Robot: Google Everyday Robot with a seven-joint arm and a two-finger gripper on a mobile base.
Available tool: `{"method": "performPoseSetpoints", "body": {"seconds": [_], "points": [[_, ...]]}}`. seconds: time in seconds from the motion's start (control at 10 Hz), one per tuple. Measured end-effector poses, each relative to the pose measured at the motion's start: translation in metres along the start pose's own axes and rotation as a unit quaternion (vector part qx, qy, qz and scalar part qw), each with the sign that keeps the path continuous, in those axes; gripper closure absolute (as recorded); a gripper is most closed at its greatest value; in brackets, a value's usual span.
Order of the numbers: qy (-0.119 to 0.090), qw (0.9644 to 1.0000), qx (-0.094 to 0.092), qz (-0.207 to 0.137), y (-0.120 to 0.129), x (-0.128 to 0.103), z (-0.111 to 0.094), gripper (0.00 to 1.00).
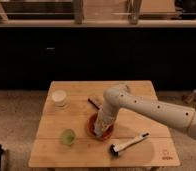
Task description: Wipe red bowl with towel
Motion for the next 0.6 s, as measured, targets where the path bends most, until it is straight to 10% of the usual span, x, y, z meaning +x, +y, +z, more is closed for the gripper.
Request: {"method": "performPoseSetpoints", "body": {"seconds": [0.6], "points": [[0.020, 0.9986, 0.030, 0.038, 0.031, 0.025, -0.017, 1.00]]}}
